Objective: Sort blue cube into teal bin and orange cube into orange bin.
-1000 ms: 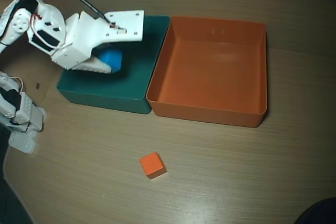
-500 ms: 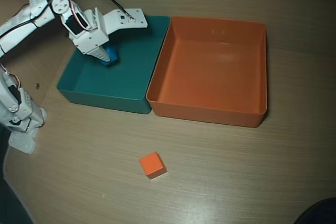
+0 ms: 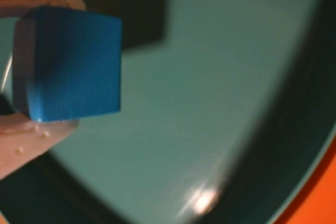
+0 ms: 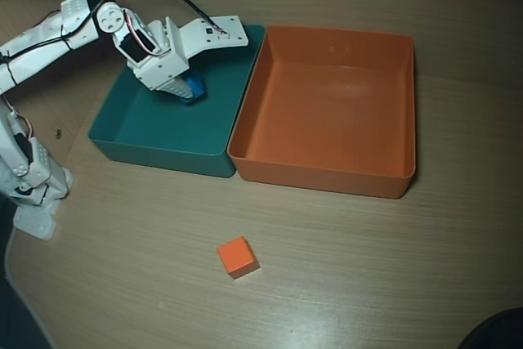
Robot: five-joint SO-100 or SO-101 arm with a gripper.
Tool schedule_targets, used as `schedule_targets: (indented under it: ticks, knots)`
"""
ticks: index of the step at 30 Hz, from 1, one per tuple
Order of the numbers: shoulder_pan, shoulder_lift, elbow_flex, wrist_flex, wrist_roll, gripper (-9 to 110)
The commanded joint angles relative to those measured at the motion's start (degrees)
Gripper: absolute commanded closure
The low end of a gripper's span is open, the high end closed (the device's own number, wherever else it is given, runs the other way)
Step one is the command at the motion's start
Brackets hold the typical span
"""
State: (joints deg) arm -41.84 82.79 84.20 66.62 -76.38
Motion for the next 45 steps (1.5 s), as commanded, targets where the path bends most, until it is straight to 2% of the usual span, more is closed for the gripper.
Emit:
schedule_targets:
  ticks: [1, 6, 12, 17, 26, 32, 36, 39, 45]
  knots:
    - [0.26, 0.97, -2.72, -0.7, -0.35, 78]
    - [0.26, 1.23, -2.64, -1.05, 0.09, 66]
    - [0.35, 2.02, -3.34, -0.7, 0.35, 67]
    - [5.01, 9.49, -3.52, -1.58, 0.44, 76]
    - [21.18, 22.32, -3.34, -1.58, -0.26, 109]
    - [33.4, 21.97, -3.43, -1.76, -0.79, 104]
    - [36.12, 20.74, -3.6, -5.54, -1.41, 104]
    - [36.83, 19.07, -4.39, -11.69, -7.29, 104]
    - [40.17, 12.3, -4.66, -20.13, -25.84, 103]
